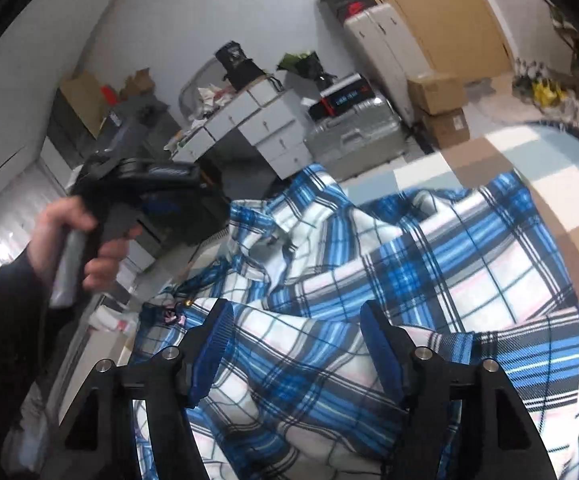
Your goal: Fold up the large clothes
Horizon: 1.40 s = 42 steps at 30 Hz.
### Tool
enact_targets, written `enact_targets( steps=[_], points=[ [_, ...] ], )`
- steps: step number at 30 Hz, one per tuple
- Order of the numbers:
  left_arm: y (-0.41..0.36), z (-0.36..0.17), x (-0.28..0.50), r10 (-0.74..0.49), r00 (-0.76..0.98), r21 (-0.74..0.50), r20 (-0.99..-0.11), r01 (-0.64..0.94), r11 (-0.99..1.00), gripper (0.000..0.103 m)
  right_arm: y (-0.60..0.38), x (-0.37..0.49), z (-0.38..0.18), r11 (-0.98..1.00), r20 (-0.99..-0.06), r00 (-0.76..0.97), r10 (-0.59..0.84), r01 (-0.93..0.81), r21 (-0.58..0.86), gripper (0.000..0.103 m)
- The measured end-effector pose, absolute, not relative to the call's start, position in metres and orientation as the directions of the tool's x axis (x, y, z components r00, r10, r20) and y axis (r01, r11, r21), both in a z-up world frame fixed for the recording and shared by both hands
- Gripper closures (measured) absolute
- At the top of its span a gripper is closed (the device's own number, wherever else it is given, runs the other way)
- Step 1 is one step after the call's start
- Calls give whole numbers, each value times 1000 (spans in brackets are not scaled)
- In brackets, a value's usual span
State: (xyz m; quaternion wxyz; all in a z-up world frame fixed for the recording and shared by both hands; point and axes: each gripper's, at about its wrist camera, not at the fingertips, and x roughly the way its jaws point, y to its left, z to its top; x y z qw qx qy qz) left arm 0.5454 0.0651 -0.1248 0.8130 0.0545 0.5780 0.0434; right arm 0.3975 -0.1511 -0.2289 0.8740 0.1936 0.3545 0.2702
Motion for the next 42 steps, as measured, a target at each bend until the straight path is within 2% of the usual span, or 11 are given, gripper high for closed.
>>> enact_targets(
  steps=[4,6,7,8,21,24,31,32,33,35,42],
  points=[
    [83,-149,558,81,298,62,-951,-71,995,10,-157,407,-230,761,-503,598,624,-316,567,36],
    [84,-156,561,-1,262,-20,-965,-71,997,39,-156,409,-231,760,-509,593,624,-312,569,36],
    [80,-159,564,-30,244,-46,-969,-60,997,83,-155,409,-231,761,-510,590,625,-315,567,36],
    [78,-160,562,-42,224,-54,-974,-48,997,97,-153,409,-230,760,-510,589,627,-318,566,36],
    [80,-74,422,-187,449,-72,-874,262,963,98,-128,414,-186,804,-546,597,588,-354,478,35],
    [77,-73,416,-178,465,-46,-867,282,958,98,-94,434,-152,894,-631,634,447,-329,304,10],
    [81,-87,442,-221,461,-118,-860,243,963,98,-42,505,-168,960,-786,600,145,-276,-34,13],
    [82,-90,447,-220,457,-122,-862,234,965,98,-37,514,-178,960,-814,572,107,-273,-65,25],
    [84,-90,449,-214,459,-125,-862,216,968,98,-33,522,-188,957,-835,546,72,-273,-97,62],
    [87,-83,443,-228,468,-147,-854,204,968,98,-31,528,-195,950,-860,506,60,-294,-107,99],
    [98,-41,378,-288,558,-198,-779,217,956,98,-53,438,-121,938,-724,662,194,-340,-59,100]
  ],
)
